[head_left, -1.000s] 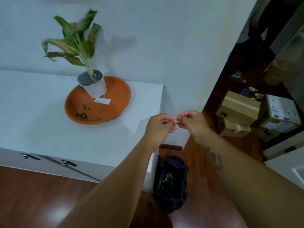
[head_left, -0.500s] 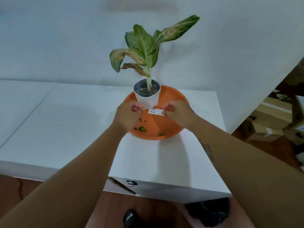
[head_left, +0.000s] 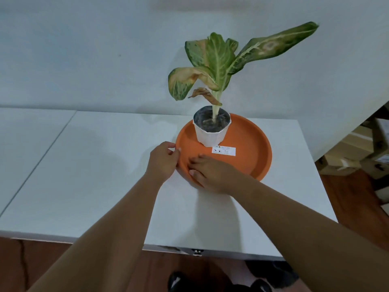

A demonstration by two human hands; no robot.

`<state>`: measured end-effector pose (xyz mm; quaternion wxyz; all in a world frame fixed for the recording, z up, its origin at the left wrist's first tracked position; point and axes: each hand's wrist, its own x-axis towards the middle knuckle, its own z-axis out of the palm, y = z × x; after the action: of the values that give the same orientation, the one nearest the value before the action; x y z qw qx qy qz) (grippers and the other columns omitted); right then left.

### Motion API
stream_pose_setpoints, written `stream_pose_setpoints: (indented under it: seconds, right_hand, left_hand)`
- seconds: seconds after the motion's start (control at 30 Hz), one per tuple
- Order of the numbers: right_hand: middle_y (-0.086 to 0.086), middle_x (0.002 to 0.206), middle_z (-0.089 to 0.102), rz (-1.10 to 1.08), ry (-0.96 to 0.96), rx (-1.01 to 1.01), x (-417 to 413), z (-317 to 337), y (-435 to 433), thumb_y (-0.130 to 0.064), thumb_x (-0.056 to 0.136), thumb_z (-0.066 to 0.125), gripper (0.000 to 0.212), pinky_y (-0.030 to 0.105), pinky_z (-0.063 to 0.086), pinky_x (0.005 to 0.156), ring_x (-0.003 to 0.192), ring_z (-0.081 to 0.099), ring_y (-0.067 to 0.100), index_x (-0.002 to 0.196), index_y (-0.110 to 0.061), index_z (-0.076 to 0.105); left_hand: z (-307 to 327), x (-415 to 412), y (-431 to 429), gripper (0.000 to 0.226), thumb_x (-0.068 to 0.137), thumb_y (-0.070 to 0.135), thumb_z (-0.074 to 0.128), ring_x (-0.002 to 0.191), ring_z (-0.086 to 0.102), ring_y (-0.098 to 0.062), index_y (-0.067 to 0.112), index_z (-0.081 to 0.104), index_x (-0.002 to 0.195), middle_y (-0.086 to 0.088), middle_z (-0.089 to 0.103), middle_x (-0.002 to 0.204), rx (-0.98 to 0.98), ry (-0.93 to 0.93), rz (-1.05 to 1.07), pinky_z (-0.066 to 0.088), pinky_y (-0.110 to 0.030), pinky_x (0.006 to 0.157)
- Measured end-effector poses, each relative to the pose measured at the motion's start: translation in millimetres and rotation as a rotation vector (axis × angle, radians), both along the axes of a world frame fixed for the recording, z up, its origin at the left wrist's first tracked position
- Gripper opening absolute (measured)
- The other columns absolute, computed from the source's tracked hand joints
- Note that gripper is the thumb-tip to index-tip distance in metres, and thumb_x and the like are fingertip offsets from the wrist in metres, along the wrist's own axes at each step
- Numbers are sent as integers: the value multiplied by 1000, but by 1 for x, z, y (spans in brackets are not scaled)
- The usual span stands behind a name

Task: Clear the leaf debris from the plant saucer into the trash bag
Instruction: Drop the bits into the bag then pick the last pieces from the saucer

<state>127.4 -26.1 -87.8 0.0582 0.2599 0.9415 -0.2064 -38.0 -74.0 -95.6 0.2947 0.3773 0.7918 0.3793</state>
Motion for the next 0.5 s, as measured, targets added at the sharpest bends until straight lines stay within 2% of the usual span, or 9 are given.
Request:
stream_pose_setpoints:
  seconds: [0.07,0.13,0.2,0.3,0.37,0.43,0.5]
  right_hand:
    - [6,148,43,17,-25,-31,14,4,-3,-32,103,27,46,28,13,116,140,34,20,136,-10,49]
    - [-2,153,37,27,-63,-55,34,9,-6,-39,102,26,48,35,25,116,143,29,13,140,-18,45]
    - [-5,150,41,66,-89,-43,53,13,-6,-42,101,27,47,38,36,111,139,34,10,136,-21,50]
    - [-6,131,56,80,-23,-64,64,14,0,-36,99,33,35,36,47,95,119,52,13,116,-22,60]
    - [-8,131,57,34,47,-36,61,15,9,-34,98,37,32,33,46,97,118,52,12,123,-26,56]
    - [-5,139,51,-6,92,5,48,13,17,-35,98,38,39,34,41,105,126,47,15,134,-28,47]
    - [1,148,42,-21,91,1,28,11,17,-37,99,37,46,32,25,115,137,36,19,141,-21,41]
  left_hand:
    - [0,1,2,31,93,31,59,79,71,-31,12,62,117,-8,68,88,-1,-18,8,58,-48,83]
    - [1,1,3,31,94,30,58,76,71,-31,11,62,118,-10,68,90,-9,-19,16,59,-47,83]
    - [2,0,4,32,94,30,58,76,71,-31,10,62,119,-12,70,94,-21,-12,8,59,-47,84]
    - [4,0,5,34,95,30,59,76,72,-31,9,62,121,-14,71,97,-37,-9,3,59,-47,83]
    - [5,2,5,33,95,30,59,73,71,-30,10,61,121,-13,71,96,-46,6,9,60,-45,83]
    - [6,3,5,32,95,29,58,69,71,-29,9,62,120,-12,71,92,-37,14,15,60,-45,82]
    - [6,4,5,31,95,28,58,67,71,-29,9,63,119,-10,71,87,-27,12,18,60,-45,80]
